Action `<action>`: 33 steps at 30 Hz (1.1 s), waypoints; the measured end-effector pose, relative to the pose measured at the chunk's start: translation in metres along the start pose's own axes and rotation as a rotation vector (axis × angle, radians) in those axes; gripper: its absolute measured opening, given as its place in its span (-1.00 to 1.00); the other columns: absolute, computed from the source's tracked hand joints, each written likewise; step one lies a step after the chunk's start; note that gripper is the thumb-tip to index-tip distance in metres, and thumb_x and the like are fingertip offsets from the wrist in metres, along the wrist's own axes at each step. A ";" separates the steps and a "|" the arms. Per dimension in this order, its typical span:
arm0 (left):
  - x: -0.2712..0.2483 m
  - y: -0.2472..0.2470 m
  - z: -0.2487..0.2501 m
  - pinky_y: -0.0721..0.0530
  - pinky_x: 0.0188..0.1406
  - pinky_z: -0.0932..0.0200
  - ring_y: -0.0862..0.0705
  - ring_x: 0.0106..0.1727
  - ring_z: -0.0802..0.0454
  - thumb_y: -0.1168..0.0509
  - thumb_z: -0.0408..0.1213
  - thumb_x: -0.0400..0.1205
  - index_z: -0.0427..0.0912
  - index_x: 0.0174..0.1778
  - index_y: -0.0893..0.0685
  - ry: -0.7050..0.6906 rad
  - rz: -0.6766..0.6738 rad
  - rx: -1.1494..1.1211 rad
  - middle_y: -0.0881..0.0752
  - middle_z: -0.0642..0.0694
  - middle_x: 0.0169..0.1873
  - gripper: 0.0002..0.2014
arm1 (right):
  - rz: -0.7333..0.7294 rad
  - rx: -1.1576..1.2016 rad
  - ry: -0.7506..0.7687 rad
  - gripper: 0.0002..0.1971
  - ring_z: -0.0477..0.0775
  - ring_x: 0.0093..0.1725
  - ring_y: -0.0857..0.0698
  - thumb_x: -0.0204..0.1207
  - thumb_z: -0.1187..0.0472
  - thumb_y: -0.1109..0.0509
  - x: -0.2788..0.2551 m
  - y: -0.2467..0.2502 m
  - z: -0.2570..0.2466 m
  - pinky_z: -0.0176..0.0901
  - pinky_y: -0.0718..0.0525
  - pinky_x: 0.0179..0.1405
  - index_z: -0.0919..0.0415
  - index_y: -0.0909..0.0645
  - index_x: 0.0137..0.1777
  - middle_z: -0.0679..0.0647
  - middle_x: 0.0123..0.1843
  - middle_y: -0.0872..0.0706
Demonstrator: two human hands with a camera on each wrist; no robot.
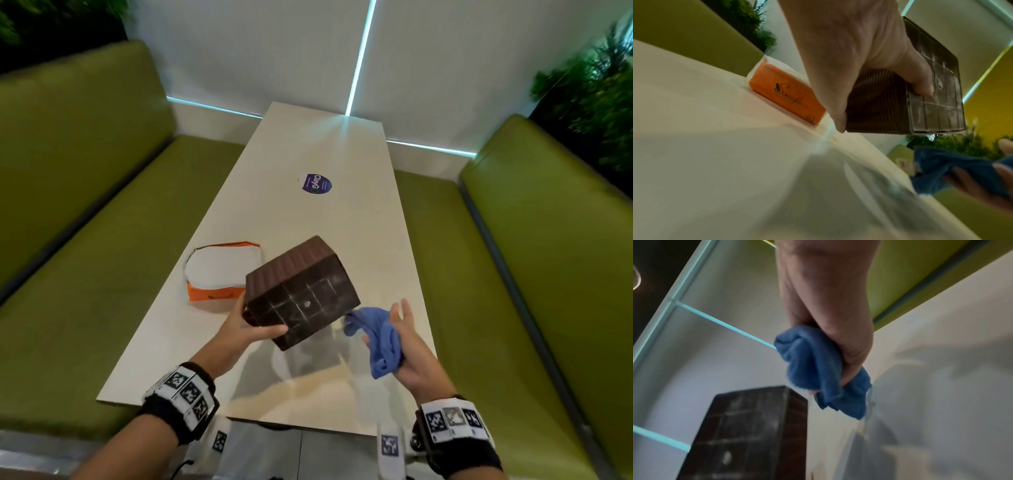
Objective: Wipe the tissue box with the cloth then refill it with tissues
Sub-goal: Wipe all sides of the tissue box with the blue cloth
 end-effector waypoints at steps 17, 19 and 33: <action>-0.001 -0.031 0.060 -0.17 0.66 -0.26 -0.19 0.70 -0.07 -0.76 -0.01 0.04 0.40 0.64 0.22 0.099 -0.191 0.062 -0.14 0.03 0.71 0.47 | -0.412 -0.583 0.094 -0.31 0.06 0.03 -0.82 0.25 0.23 -0.62 -0.003 -0.086 -0.022 -0.22 -0.74 -0.08 0.29 -0.50 0.40 0.17 0.15 -0.80; 0.002 -0.045 0.069 -0.33 0.61 -0.20 -0.30 0.66 -0.03 -0.72 -0.14 0.19 0.40 0.65 0.06 0.074 -0.275 0.153 -0.29 0.04 0.66 0.29 | -0.447 -0.695 0.090 -0.35 0.09 0.15 -0.78 0.28 0.25 -0.63 -0.005 -0.091 -0.022 -0.18 -0.73 0.03 0.21 -0.52 0.39 0.15 0.22 -0.77; 0.015 -0.058 0.066 -0.64 0.16 0.26 -0.64 0.21 0.25 -0.74 -0.30 0.19 0.04 0.47 -0.38 -0.100 0.061 0.366 -0.62 0.22 0.19 -0.03 | 0.156 -1.125 0.777 -0.52 0.07 0.02 -0.66 0.64 -0.05 -0.25 -0.038 -0.143 -0.118 -0.03 -0.62 0.07 -0.15 -0.38 0.57 0.06 0.06 -0.73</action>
Point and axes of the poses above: each hand's wrist, its own x-axis towards the middle knuckle, its own y-axis out of the back of the hand, z = x × y, the point moved 10 cm from there along x, towards the middle knuckle
